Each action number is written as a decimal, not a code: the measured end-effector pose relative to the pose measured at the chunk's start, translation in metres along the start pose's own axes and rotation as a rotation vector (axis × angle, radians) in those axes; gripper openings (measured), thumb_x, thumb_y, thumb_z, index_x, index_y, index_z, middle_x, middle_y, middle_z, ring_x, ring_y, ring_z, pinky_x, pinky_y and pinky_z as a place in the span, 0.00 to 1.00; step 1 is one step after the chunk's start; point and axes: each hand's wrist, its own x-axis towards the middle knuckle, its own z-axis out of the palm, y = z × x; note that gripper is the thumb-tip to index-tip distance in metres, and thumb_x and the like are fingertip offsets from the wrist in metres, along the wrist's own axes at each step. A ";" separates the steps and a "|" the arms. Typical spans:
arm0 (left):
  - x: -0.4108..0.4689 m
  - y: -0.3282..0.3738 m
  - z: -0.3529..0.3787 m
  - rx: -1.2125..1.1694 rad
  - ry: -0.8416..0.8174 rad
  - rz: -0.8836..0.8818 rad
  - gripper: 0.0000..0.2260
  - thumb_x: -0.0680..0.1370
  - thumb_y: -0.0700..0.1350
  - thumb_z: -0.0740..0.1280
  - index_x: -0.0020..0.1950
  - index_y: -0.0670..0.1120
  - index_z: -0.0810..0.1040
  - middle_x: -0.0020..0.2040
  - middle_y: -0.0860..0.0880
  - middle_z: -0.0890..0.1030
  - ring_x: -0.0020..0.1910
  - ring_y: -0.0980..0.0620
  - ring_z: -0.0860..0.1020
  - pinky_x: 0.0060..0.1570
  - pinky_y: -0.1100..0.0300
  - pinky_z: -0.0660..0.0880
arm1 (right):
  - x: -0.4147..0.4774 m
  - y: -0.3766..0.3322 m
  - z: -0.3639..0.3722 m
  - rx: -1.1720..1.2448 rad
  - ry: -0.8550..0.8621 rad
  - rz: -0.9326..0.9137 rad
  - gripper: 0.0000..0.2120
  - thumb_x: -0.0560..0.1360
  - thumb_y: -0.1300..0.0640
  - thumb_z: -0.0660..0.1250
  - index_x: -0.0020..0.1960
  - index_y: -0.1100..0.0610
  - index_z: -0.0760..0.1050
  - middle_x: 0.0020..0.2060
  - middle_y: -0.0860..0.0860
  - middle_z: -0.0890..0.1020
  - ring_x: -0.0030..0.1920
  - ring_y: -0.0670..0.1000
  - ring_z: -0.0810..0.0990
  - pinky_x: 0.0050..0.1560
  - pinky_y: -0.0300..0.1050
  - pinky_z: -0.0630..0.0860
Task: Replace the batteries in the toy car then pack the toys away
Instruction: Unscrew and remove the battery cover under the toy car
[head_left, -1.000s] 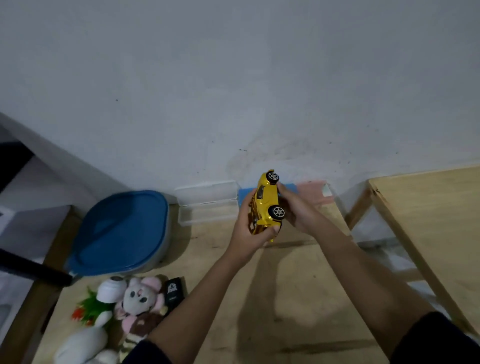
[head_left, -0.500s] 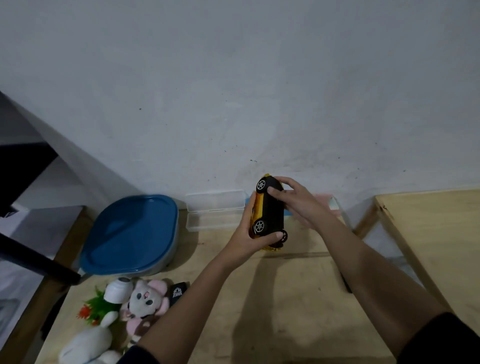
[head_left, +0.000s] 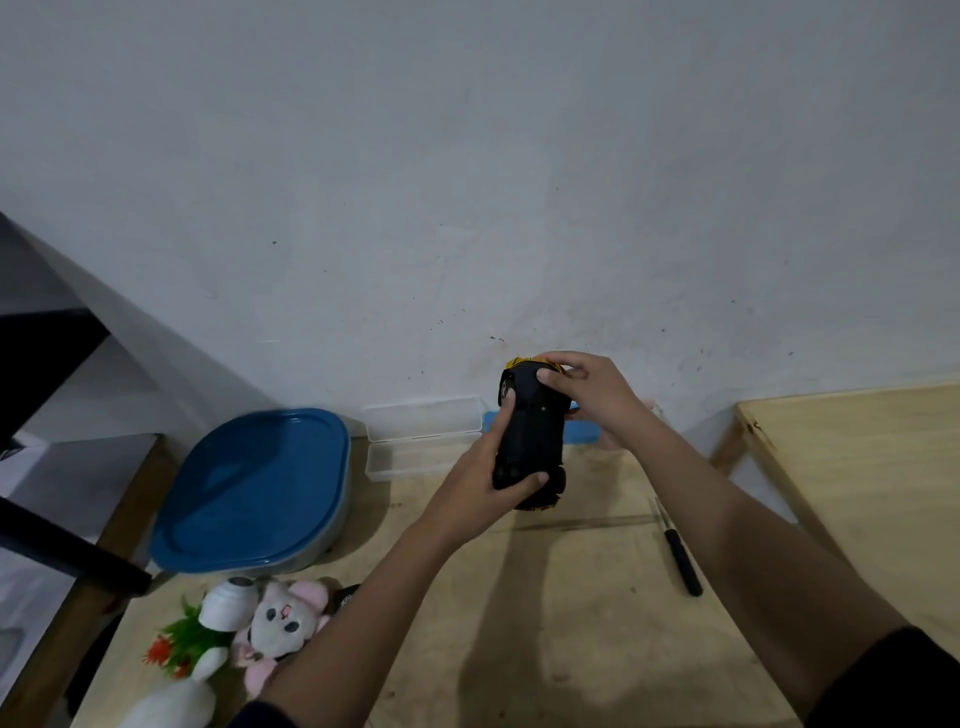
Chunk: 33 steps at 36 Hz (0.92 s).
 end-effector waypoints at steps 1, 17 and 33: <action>0.001 0.000 -0.001 0.030 -0.015 -0.003 0.41 0.74 0.52 0.70 0.71 0.72 0.43 0.66 0.57 0.73 0.60 0.58 0.75 0.60 0.55 0.75 | 0.000 0.000 0.000 -0.014 0.000 -0.006 0.08 0.76 0.59 0.66 0.55 0.54 0.78 0.50 0.60 0.80 0.51 0.57 0.79 0.43 0.47 0.79; 0.008 0.003 0.002 -0.038 -0.102 -0.031 0.41 0.73 0.44 0.72 0.74 0.65 0.49 0.67 0.58 0.70 0.61 0.60 0.74 0.60 0.60 0.75 | 0.008 0.000 -0.009 -0.164 0.052 -0.114 0.09 0.74 0.57 0.68 0.54 0.53 0.79 0.47 0.52 0.81 0.48 0.50 0.79 0.36 0.36 0.76; 0.038 0.000 0.029 -0.300 -0.020 -0.117 0.35 0.70 0.26 0.68 0.64 0.57 0.62 0.57 0.49 0.70 0.47 0.56 0.76 0.38 0.65 0.76 | 0.016 0.021 -0.029 -0.225 0.166 -0.102 0.10 0.73 0.56 0.69 0.54 0.54 0.79 0.48 0.50 0.81 0.53 0.52 0.79 0.52 0.50 0.79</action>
